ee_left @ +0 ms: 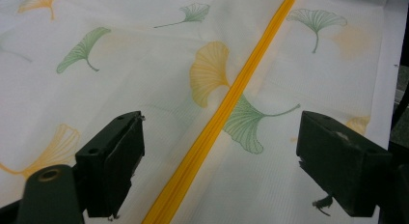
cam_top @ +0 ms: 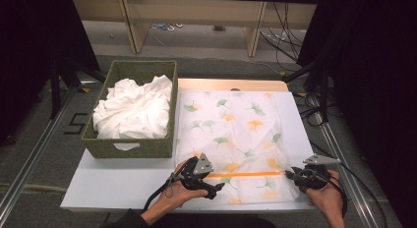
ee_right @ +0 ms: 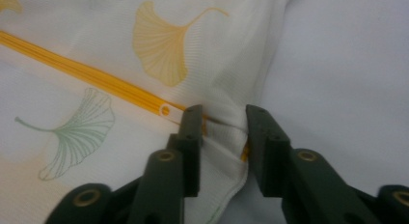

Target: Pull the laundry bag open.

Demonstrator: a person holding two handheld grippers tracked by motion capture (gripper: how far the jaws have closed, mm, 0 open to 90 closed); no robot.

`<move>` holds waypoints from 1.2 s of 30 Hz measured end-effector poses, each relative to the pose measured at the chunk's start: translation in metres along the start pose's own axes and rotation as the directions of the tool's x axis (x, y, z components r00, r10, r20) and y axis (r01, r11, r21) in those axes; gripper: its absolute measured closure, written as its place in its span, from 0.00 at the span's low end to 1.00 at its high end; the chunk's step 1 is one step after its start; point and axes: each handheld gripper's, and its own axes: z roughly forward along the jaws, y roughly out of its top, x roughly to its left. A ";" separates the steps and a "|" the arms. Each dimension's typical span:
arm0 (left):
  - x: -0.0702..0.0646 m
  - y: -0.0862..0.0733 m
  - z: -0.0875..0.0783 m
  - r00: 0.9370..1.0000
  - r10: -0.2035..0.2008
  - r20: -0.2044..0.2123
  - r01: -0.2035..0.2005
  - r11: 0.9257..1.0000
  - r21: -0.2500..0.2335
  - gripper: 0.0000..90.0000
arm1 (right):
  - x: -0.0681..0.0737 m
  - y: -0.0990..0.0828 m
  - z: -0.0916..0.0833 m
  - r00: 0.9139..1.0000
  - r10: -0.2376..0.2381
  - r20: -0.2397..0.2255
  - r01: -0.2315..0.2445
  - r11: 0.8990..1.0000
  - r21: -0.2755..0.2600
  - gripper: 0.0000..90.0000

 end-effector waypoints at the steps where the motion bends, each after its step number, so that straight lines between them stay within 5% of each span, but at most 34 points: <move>1: -0.002 0.000 0.001 1.000 0.002 0.008 -0.002 1.000 0.003 0.19 | 0.001 0.002 -0.003 1.000 0.023 -0.019 -0.022 0.999 0.043 0.85; 2: -0.002 0.001 0.002 1.000 0.017 0.013 -0.017 1.000 0.009 0.19 | 0.000 0.002 -0.001 0.999 0.008 -0.043 -0.007 1.000 0.027 0.92; 8: -0.010 0.010 0.013 0.998 0.033 0.046 -0.033 0.999 0.006 0.21 | 0.001 0.002 0.000 0.998 -0.052 -0.044 0.051 0.999 -0.007 0.94; 12: -0.013 0.019 0.023 0.997 -0.010 0.083 0.011 1.000 -0.011 0.23 | 0.003 0.007 -0.010 0.996 -0.075 -0.040 0.073 0.996 -0.045 0.95; 21: -0.027 0.035 0.039 0.987 -0.002 0.160 0.007 1.000 -0.030 0.32 | 0.016 0.022 -0.026 0.993 -0.118 -0.021 0.114 0.985 -0.126 0.94; 25: -0.029 0.038 0.047 0.984 0.012 0.178 -0.009 1.000 -0.022 0.36 | 0.023 0.030 -0.030 0.986 -0.164 -0.020 0.159 0.975 -0.154 0.95; 33: -0.031 0.045 0.065 0.968 -0.033 0.250 0.042 0.999 -0.029 0.47 | 0.046 0.045 -0.032 0.966 -0.250 -0.071 0.234 0.955 -0.183 0.95; 36: -0.032 0.048 0.070 0.971 -0.018 0.238 0.027 0.999 -0.038 0.49 | 0.055 0.049 -0.032 0.960 -0.260 -0.099 0.240 0.954 -0.181 0.95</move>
